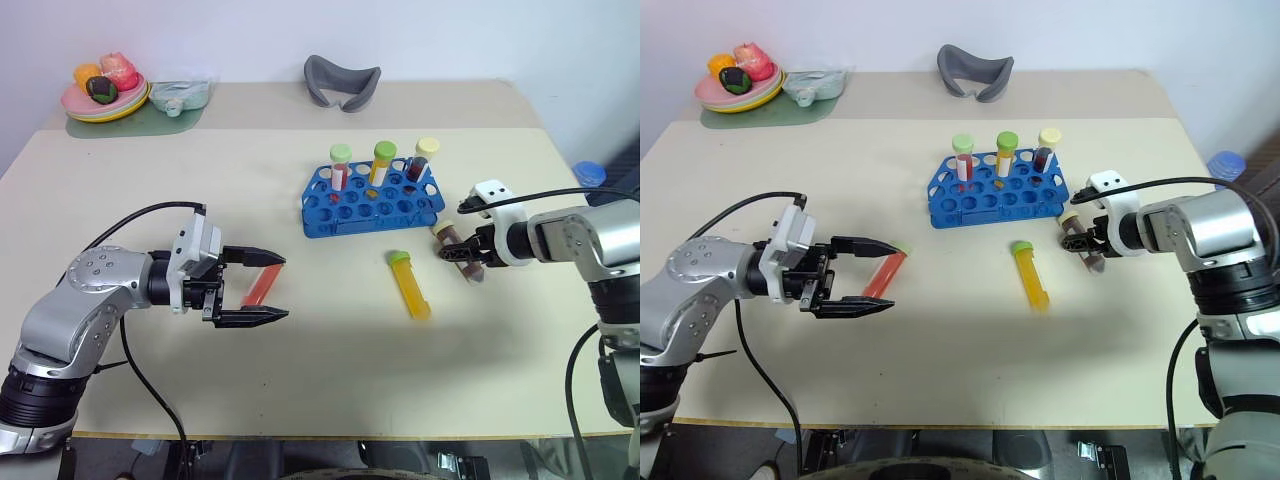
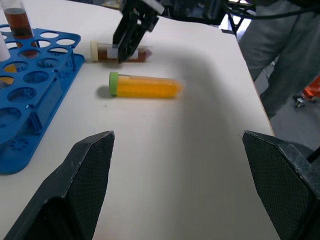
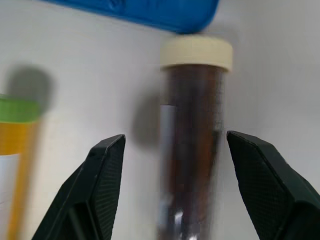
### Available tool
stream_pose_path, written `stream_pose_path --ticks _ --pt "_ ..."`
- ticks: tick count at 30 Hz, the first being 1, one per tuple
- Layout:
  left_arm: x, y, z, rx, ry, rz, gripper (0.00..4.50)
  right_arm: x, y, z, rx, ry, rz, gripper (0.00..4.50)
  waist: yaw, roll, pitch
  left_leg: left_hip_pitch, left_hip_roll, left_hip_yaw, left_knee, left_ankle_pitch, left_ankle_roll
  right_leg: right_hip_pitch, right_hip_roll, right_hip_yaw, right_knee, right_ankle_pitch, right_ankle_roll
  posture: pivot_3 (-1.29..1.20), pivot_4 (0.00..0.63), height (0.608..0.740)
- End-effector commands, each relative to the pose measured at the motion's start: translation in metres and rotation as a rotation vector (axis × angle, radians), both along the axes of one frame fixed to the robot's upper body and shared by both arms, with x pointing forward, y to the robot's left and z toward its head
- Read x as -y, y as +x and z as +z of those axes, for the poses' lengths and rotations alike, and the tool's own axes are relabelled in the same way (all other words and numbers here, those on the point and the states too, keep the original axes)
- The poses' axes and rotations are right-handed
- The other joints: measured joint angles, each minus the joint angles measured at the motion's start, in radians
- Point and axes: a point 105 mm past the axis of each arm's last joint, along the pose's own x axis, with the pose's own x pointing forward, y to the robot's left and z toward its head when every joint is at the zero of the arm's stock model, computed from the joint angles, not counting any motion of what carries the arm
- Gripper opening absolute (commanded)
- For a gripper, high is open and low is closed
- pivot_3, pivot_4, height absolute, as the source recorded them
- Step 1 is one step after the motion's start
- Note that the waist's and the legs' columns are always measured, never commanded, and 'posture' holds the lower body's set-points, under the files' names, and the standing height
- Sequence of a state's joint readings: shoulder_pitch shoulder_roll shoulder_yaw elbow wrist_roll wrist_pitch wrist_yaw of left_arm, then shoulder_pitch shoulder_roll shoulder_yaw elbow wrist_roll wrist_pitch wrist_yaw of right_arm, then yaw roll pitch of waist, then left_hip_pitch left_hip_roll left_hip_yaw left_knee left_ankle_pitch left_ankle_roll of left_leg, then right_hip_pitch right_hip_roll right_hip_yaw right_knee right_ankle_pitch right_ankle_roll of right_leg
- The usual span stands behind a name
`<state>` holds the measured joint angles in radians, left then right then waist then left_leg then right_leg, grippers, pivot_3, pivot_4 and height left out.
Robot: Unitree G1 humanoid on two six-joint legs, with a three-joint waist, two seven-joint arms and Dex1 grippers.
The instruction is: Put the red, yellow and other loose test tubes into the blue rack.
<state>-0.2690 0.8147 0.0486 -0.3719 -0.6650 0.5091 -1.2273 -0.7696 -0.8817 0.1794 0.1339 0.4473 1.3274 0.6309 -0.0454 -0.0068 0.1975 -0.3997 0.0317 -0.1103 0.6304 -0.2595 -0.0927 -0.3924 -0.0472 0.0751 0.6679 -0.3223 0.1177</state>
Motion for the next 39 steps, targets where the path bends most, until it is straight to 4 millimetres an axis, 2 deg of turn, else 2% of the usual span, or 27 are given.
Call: stream_pose_path --ticks 1,15,18,19,21,22,27,29,32,39 --pt "0.003 -0.003 0.004 0.029 -0.004 -0.008 4.17 0.005 0.011 0.015 0.067 -0.023 0.000 3.30 0.000 0.000 0.000 0.000 0.000 0.000 0.000 0.000 0.000 0.000 0.000 0.000 0.000 0.000 0.000 0.00 0.150 0.740" --pt "0.003 -0.005 0.005 0.028 -0.003 0.016 4.17 -0.001 0.014 0.006 0.045 -0.027 0.049 3.30 -0.002 0.000 0.000 0.000 0.000 0.000 0.000 0.000 0.000 0.000 0.000 0.000 0.001 0.000 0.000 0.00 0.150 0.740" --pt "0.003 -0.006 0.006 0.029 -0.003 0.018 4.24 -0.001 0.014 0.005 0.043 -0.034 0.055 2.47 -0.003 0.000 0.000 0.000 0.000 0.000 0.000 0.000 0.000 0.000 0.000 0.000 0.001 0.000 0.000 0.00 0.150 0.740" --pt "0.003 -0.006 0.006 0.029 -0.003 0.018 4.24 -0.001 0.015 0.004 0.043 -0.037 0.056 2.08 -0.003 0.000 0.000 0.000 0.000 0.000 0.000 0.000 0.000 0.000 0.000 0.000 0.001 0.000 0.000 0.00 0.150 0.740" --pt "0.003 -0.006 0.006 0.029 -0.003 0.019 4.24 -0.001 0.015 0.004 0.043 -0.040 0.057 1.04 -0.003 0.000 0.000 0.000 0.000 0.000 0.000 0.000 0.000 0.000 0.000 0.000 0.001 0.000 0.000 0.00 0.150 0.740" --pt "0.003 -0.006 0.006 0.028 -0.004 0.018 4.24 -0.001 0.015 0.003 0.043 -0.039 0.056 0.78 -0.003 0.000 0.000 0.000 0.000 0.000 0.000 0.000 0.000 0.000 0.000 0.000 0.001 0.000 0.000 0.00 0.150 0.740" --pt "0.003 -0.005 0.007 0.025 -0.006 0.024 4.24 -0.003 0.013 0.005 0.049 -0.017 0.057 0.78 -0.003 0.000 0.000 0.000 0.000 0.000 0.000 0.000 0.000 0.000 0.000 0.000 0.001 0.000 0.000 0.00 0.150 0.740" --pt "0.003 -0.005 0.007 0.025 -0.007 0.027 4.24 -0.006 0.012 0.013 0.074 0.010 0.062 0.78 -0.003 0.000 0.000 0.000 0.000 0.000 0.000 0.000 0.000 0.000 0.000 0.000 0.001 0.000 0.000 0.00 0.150 0.740" --pt "0.003 -0.005 0.007 0.024 -0.010 0.038 4.24 -0.016 0.009 0.036 0.164 0.115 0.084 0.78 -0.001 0.000 0.000 0.000 0.000 0.000 0.000 0.000 0.000 -0.001 0.000 0.000 0.001 0.000 0.000 0.00 0.150 0.740" --pt "0.002 -0.001 0.005 0.011 -0.045 0.098 4.24 -0.052 -0.003 0.102 0.517 0.590 0.159 0.78 0.001 0.000 0.000 0.000 0.000 0.000 0.000 0.000 0.000 -0.001 0.000 0.000 0.002 0.000 0.000 0.00 0.150 0.740"
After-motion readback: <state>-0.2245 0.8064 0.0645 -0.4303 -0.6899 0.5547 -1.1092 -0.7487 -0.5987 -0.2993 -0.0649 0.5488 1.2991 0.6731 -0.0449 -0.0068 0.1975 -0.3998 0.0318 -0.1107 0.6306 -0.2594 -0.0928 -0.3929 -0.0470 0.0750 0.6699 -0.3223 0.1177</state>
